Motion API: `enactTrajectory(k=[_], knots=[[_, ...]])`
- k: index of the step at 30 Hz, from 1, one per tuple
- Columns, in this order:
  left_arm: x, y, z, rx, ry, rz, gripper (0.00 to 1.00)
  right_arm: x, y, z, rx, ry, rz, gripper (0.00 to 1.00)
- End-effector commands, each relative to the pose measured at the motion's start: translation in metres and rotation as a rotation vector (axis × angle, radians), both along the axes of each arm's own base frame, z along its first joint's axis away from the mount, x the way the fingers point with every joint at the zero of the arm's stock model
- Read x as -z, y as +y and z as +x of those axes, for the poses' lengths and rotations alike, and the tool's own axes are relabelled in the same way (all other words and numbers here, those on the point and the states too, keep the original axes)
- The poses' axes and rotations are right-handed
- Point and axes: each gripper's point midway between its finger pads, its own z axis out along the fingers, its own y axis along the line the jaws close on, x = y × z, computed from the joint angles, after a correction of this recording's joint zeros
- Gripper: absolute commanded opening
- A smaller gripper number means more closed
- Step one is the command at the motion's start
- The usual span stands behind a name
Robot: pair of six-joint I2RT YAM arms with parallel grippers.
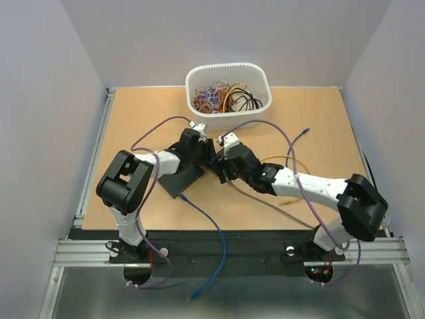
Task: Insert the plug into the switch port
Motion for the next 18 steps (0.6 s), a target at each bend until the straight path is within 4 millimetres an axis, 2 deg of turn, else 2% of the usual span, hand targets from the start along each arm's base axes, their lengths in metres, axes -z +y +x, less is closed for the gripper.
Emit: enactTrajectory(k=[1,3,6,9,11,12,13,15,18], knots=[[0.005,0.02,-0.013,-0.053,0.055,0.047,0.58,-0.019,-0.044,0.017,0.191,-0.078,-0.039,0.81],[0.0,0.026,-0.013,-0.077,0.039,0.053,0.58,-0.011,-0.074,0.024,0.275,-0.054,-0.084,0.84],[-0.007,0.032,-0.013,-0.109,0.022,0.055,0.58,-0.003,-0.109,0.036,0.366,0.0,-0.079,0.95],[-0.011,0.039,-0.014,-0.132,0.011,0.064,0.59,0.015,-0.137,0.042,0.439,0.063,-0.104,1.0],[-0.017,0.043,-0.014,-0.15,0.0,0.062,0.59,0.018,-0.142,0.048,0.469,0.085,-0.114,1.0],[-0.018,0.045,-0.012,-0.163,-0.008,0.063,0.59,0.029,-0.148,0.048,0.489,0.114,-0.152,1.0],[-0.018,0.047,-0.012,-0.168,-0.007,0.064,0.59,0.027,-0.157,0.055,0.533,0.101,-0.178,1.0],[-0.019,0.048,-0.014,-0.166,-0.009,0.062,0.59,0.041,-0.172,0.057,0.572,0.134,-0.244,1.0],[-0.019,0.048,-0.015,-0.166,-0.01,0.061,0.59,0.046,-0.177,0.061,0.583,0.153,-0.261,1.0]])
